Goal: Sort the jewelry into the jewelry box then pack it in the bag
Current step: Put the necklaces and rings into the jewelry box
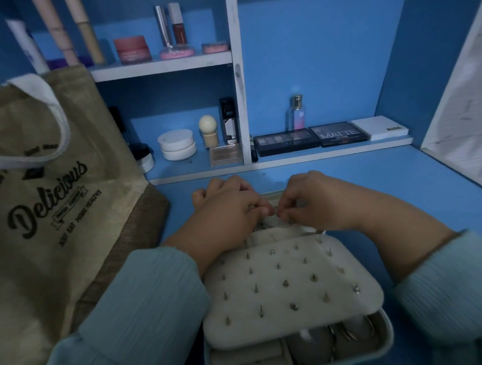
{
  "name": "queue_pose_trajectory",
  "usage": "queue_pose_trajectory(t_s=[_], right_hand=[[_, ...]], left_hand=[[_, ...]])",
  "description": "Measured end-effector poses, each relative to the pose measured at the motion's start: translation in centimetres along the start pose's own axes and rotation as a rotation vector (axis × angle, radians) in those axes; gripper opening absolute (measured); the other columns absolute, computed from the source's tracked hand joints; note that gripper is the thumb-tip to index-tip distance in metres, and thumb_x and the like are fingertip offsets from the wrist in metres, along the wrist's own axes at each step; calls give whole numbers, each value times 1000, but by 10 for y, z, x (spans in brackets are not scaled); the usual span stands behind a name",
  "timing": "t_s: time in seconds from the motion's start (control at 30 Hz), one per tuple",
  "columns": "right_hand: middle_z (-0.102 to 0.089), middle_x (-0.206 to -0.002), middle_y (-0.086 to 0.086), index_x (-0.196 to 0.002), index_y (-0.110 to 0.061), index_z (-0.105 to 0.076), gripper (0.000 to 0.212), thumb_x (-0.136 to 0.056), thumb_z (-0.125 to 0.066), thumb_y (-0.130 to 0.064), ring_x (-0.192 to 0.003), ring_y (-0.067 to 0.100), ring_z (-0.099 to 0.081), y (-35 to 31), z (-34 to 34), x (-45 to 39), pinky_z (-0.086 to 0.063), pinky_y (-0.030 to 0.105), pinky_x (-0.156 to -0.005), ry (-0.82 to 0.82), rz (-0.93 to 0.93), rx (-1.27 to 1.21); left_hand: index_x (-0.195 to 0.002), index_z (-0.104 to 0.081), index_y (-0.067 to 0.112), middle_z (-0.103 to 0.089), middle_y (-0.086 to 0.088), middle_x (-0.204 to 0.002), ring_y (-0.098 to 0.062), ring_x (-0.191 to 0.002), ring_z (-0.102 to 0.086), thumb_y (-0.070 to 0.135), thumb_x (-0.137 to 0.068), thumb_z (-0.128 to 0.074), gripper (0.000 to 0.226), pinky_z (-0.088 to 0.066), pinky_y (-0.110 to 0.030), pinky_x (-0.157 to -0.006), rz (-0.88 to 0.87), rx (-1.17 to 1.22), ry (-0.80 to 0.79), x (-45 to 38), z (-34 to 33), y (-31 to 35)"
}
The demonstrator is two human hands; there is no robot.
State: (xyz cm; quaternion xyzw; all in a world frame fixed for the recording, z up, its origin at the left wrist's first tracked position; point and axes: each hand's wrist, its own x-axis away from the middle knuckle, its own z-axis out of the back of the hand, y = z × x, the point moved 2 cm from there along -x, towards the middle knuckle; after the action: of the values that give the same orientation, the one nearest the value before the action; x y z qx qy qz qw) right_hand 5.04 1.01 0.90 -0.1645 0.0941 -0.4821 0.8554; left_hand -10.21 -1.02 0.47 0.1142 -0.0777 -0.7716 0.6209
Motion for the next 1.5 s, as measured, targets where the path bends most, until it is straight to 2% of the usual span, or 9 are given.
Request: queue_pose_trajectory(t_s=[0.17,0.37,0.63,0.77,0.93,1.03,1.27,1.4,1.5], right_hand=[[-54,-82,-14,-95,-25,-72,16,-82,-67,-32,-80,-1,-50,-5,-4,-2,-40,11,-72,-47,40,-33],[-56,-96,-6,-91,-19,-70,16,-90,-54,-22,-96,11,-47,-1,-5,-2,-48,32,-85,23,4,106],[-49,-108,-4,-107,-32,-67,31,-95,-46,-13,-107,14,-37,-6,-4,0,-41,28,-90,-25,24,189],[-47,-101,-5,-96,-31,-71,37,-94,-44,-7,-99,12,-35,-6,-2,0,-41,32,-94,-76,31,146],[-49,-110,0,-108,-27,-67,36,-89,-46,-4,-112,20,-37,-1,2,0,-41,29,-88,94,-77,174],[-48,-115,1,-115,-26,-64,40,-88,-45,-3,-113,22,-36,2,1,0,-40,30,-82,73,-154,259],[-45,-99,-5,-92,-30,-72,39,-86,-49,1,-94,10,-28,-5,4,2,-42,30,-89,-15,-110,142],[-47,-106,-3,-97,-27,-70,35,-87,-49,-1,-103,15,-34,-3,4,3,-39,28,-87,21,-126,174],[-48,-109,-2,-85,-28,-69,32,-85,-52,-1,-104,14,-34,-2,2,2,-42,29,-85,-22,-137,186]], left_hand=[[-102,-62,47,-33,20,-104,-5,-98,-17,43,-94,-45,19,-7,-25,-71,11,-60,19,1,4,-4],[-101,-65,40,-34,18,-111,-11,-112,-21,48,-94,-40,27,-10,-31,-88,27,-141,10,2,6,-10],[-91,-68,42,-39,18,-107,-3,-101,-21,44,-98,-27,42,-9,-25,-84,-10,-15,-77,2,4,-5],[-99,-54,37,-44,11,-109,-9,-115,-28,47,-96,-23,32,-15,-26,-91,76,165,-138,1,-1,-9],[-85,-63,42,-41,16,-107,-2,-102,-22,42,-99,-18,48,-8,-20,-80,20,113,9,3,6,-5],[-88,-71,37,-42,15,-111,-2,-100,-21,43,-99,-16,57,-8,-22,-78,-3,40,2,4,4,-4],[-81,-68,39,-45,15,-111,-4,-107,-27,43,-99,-17,54,-10,-26,-97,-3,139,-45,5,0,-3],[-79,-69,35,-47,16,-112,-3,-107,-27,43,-99,-15,58,-9,-24,-96,10,143,5,5,1,-5],[-71,-65,36,-48,16,-112,-3,-105,-26,44,-99,-15,57,-9,-25,-98,3,135,-12,5,0,-5]])
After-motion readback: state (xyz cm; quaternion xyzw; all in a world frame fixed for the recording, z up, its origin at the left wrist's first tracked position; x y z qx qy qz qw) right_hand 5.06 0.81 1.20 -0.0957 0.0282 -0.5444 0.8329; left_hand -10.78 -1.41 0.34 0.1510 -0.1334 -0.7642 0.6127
